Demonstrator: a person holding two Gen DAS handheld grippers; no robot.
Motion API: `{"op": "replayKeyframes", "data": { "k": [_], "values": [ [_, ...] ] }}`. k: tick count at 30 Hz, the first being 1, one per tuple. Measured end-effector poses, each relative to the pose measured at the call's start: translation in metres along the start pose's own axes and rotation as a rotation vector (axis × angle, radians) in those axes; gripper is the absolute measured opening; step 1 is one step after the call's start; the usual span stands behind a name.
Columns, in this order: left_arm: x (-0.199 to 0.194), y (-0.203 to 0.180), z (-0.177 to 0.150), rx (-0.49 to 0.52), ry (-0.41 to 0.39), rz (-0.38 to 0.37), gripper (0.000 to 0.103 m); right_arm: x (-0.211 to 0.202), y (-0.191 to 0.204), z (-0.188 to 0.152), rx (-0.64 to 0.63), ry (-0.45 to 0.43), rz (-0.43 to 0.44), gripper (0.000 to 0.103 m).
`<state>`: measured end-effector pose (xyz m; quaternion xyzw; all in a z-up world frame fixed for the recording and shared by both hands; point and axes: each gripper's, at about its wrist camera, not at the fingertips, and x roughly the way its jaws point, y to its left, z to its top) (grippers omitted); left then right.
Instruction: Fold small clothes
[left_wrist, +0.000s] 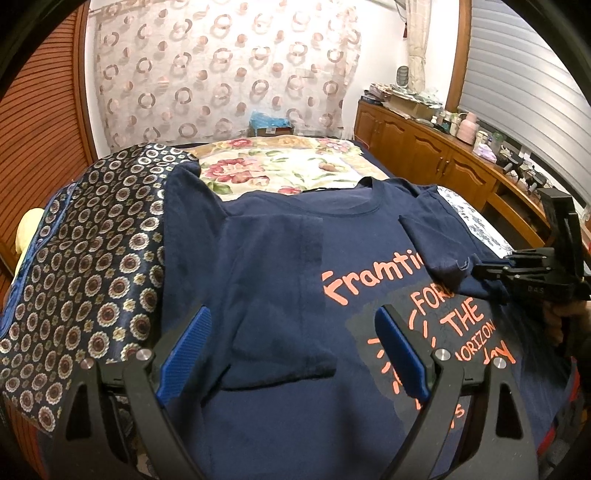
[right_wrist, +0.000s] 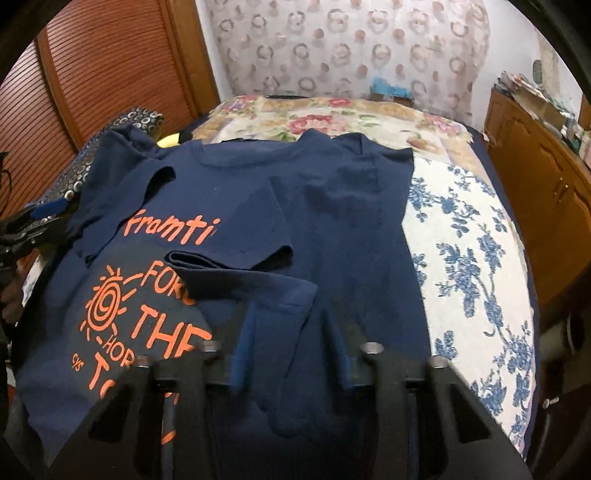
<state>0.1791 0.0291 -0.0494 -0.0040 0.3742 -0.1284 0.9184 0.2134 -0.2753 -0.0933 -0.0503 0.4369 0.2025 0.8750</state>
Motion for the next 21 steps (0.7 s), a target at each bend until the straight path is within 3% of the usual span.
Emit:
{"op": "replayKeyframes", "data": {
  "k": [5,14,17,21],
  "values": [
    [-0.001,0.005,-0.005,-0.016,0.002,0.003,0.091,-0.013,0.018,-0.005,-0.052,-0.023,0.073,0.005],
    [-0.003,0.003,-0.009,-0.011,0.004,-0.002,0.091,-0.024,0.054,-0.023,-0.105,0.022,0.149,0.005],
    [-0.004,0.003,-0.008,-0.010,0.002,-0.003,0.091,-0.024,0.057,-0.026,-0.089,0.040,0.159,0.010],
    [-0.006,0.003,-0.007,-0.008,-0.003,0.000,0.091,-0.031,0.059,-0.025,-0.087,0.026,0.168,0.030]
  ]
}}
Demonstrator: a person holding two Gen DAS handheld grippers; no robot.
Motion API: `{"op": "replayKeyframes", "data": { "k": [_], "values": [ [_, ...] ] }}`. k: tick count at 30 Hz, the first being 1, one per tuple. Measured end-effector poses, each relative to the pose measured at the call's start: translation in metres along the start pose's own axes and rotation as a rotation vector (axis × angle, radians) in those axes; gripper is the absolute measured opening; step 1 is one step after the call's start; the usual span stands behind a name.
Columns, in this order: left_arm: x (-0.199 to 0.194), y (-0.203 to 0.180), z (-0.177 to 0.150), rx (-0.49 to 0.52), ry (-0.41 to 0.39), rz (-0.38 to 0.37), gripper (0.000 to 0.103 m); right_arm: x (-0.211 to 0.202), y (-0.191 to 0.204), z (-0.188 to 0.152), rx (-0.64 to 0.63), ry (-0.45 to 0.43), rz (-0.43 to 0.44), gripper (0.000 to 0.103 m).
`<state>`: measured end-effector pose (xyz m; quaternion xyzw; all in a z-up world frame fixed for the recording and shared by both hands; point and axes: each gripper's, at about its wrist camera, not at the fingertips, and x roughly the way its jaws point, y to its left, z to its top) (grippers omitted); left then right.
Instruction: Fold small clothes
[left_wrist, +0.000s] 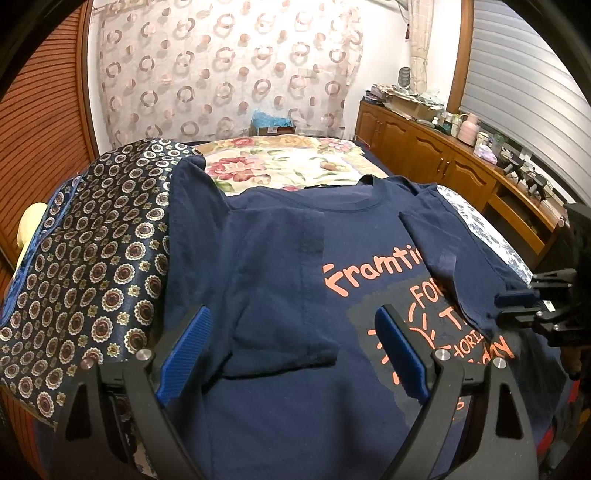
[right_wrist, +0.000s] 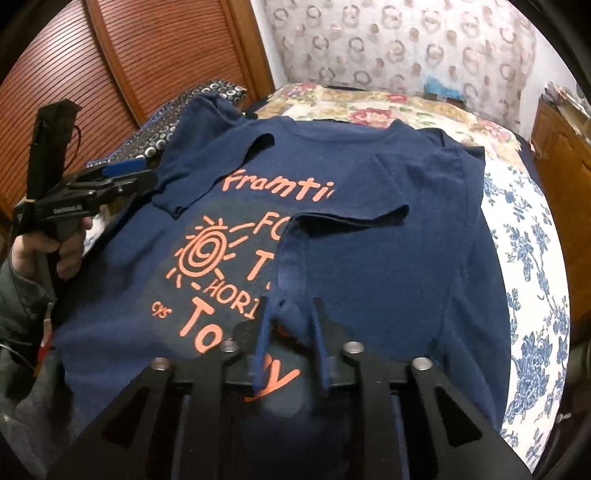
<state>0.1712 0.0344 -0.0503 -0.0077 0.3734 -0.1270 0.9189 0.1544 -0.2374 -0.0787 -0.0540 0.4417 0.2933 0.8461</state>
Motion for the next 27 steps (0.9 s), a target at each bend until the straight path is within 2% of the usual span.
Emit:
{"op": "replayKeyframes", "data": {
  "k": [3,10,13,18,19,21,24,27],
  "values": [
    [-0.003,0.000,0.002,0.000,-0.005,0.003,0.091,-0.006,-0.006,0.008,-0.001,-0.029,-0.024,0.038],
    [-0.008,0.005,0.013,-0.001,-0.015,0.010,0.091,0.004,-0.036,0.036,-0.015,-0.054,-0.118,0.038],
    [-0.010,0.007,0.019,-0.002,-0.019,0.017,0.091,0.019,-0.059,0.044,0.023,-0.026,-0.120,0.038],
    [-0.011,0.014,0.030,-0.006,-0.021,0.025,0.091,0.041,-0.071,0.057,0.045,0.005,-0.090,0.037],
    [-0.010,0.016,0.032,-0.008,-0.020,0.028,0.091,0.047,-0.072,0.060,0.044,0.013,-0.080,0.034],
    [-0.010,0.018,0.036,-0.009,-0.019,0.035,0.091,0.055,-0.070,0.065,0.028,0.027,-0.057,0.013],
    [-0.010,0.023,0.041,-0.005,-0.020,0.043,0.091,0.061,-0.059,0.075,-0.016,0.024,-0.011,0.004],
    [-0.011,0.028,0.046,-0.008,-0.025,0.049,0.091,0.064,-0.046,0.091,-0.046,0.000,0.033,0.003]
  ]
}}
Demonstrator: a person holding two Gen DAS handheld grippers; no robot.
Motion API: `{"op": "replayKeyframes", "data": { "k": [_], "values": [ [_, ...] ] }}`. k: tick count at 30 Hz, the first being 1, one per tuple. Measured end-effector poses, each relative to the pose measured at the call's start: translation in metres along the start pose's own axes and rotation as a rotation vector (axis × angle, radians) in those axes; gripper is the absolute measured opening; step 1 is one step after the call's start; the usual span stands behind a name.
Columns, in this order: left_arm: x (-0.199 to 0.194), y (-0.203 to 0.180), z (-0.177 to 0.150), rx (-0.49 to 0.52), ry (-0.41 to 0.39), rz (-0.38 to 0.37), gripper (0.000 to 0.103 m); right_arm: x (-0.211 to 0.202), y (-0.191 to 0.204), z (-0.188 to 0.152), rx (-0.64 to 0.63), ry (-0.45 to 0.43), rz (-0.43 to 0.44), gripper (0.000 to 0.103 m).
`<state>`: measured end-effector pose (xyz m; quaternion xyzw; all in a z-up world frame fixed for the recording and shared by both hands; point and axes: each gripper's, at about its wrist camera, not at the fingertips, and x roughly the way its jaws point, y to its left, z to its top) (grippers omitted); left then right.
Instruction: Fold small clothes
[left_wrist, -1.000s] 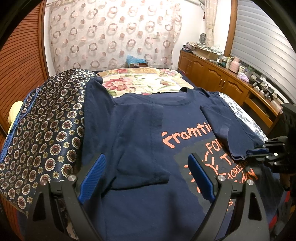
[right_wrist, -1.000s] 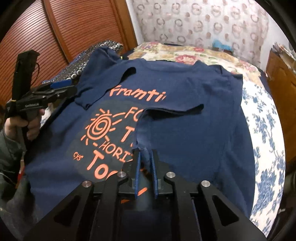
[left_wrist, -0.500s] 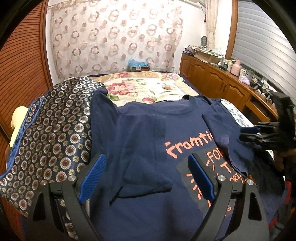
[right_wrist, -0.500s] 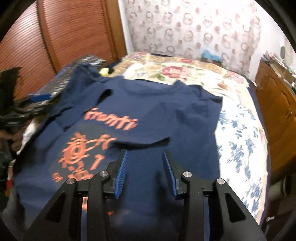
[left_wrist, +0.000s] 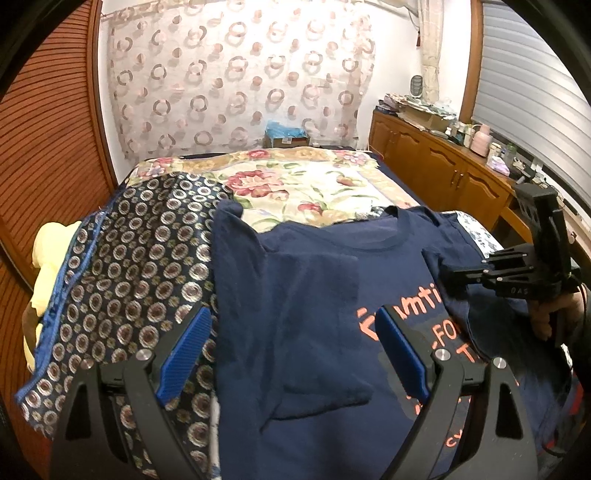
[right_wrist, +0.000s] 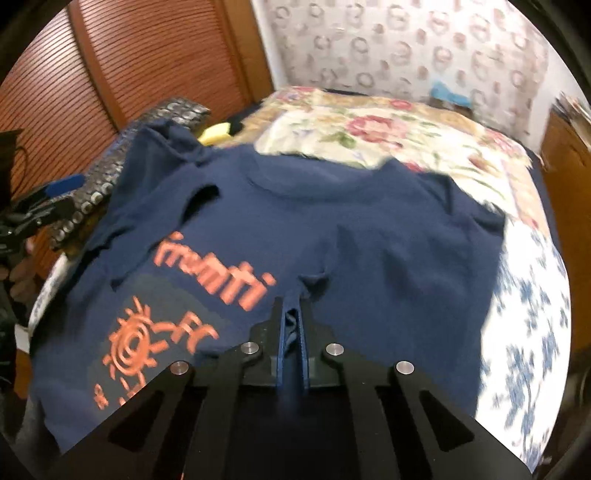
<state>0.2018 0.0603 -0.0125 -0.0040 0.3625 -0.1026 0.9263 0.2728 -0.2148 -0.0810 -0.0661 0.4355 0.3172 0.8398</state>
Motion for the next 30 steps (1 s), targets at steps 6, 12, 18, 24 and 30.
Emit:
{"op": "replayKeyframes", "data": {
  "k": [6,12,18,24,30],
  "values": [
    [0.004,0.009,0.011,-0.003,-0.006,0.007,0.091,0.009,0.019,0.030,-0.026,-0.028,0.054,0.004],
    [0.010,0.014,0.024,0.030,0.004,0.000,0.091,0.003,0.015,0.036,-0.056,-0.048,-0.005,0.055],
    [0.022,0.027,0.047,0.101,0.025,0.027,0.080,-0.013,-0.025,0.021,0.000,-0.043,-0.157,0.055],
    [0.039,0.044,0.064,0.098,0.064,0.025,0.060,-0.025,-0.063,0.003,0.072,-0.029,-0.277,0.057],
    [0.062,0.048,0.069,0.090,0.120,-0.009,0.045,-0.036,-0.092,-0.005,0.133,-0.033,-0.324,0.059]
  ]
}}
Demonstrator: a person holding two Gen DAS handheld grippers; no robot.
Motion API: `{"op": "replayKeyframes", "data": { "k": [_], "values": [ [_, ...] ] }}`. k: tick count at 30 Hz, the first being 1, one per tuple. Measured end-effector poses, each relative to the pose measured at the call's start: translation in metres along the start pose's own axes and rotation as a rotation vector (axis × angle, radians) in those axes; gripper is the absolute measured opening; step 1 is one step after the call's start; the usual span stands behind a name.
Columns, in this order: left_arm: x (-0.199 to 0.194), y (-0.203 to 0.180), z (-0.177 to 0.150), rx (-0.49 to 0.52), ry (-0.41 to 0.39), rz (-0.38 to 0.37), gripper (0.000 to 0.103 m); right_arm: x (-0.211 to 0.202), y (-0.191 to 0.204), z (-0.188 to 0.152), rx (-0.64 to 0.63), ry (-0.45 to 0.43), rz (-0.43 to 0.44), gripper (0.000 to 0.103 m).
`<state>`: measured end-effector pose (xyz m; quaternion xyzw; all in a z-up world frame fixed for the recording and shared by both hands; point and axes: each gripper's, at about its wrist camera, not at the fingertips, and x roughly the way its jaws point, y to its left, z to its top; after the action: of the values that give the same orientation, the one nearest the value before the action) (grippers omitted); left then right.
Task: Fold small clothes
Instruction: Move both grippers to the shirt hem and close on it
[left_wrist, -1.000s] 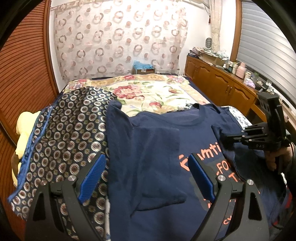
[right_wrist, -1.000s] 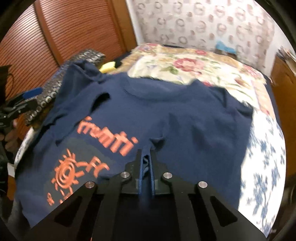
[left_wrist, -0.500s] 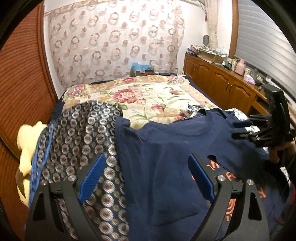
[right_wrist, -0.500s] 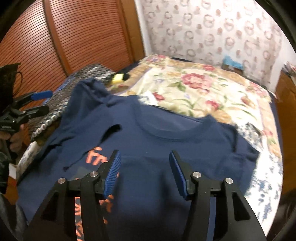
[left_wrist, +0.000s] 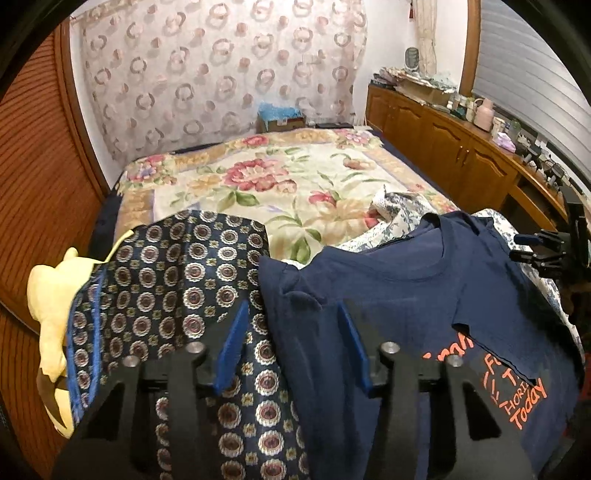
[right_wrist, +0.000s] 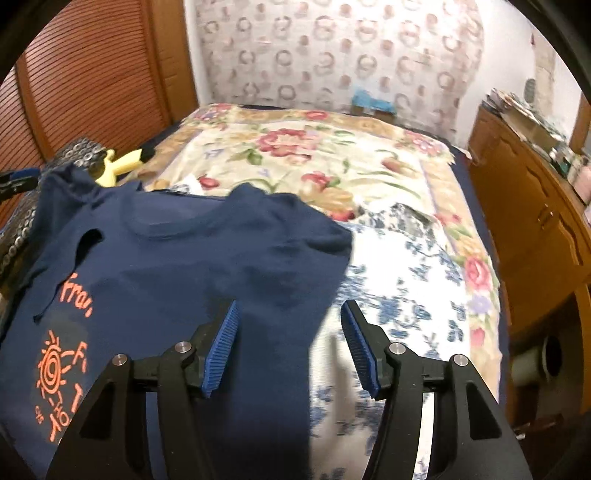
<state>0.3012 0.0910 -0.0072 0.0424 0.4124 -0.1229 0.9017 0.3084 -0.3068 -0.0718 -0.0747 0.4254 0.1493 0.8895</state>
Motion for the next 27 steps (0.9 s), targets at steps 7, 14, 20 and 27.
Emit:
{"op": "replayKeyframes", "data": {
  "k": [7,14,20,27],
  "values": [
    [0.015,-0.009,0.000,0.024,0.035,0.016,0.042,0.006,-0.015,-0.001,0.031,0.010,-0.022,0.059],
    [0.023,-0.008,0.004,0.025,0.044,0.025,0.039,0.019,-0.025,0.007,0.057,0.027,0.005,0.059],
    [0.032,-0.003,0.005,0.022,0.059,0.042,0.036,0.033,-0.023,0.019,0.050,0.047,0.032,0.059],
    [0.034,-0.004,0.002,0.034,0.055,0.021,0.004,0.042,-0.007,0.026,-0.013,0.054,0.048,0.028]
  ]
}}
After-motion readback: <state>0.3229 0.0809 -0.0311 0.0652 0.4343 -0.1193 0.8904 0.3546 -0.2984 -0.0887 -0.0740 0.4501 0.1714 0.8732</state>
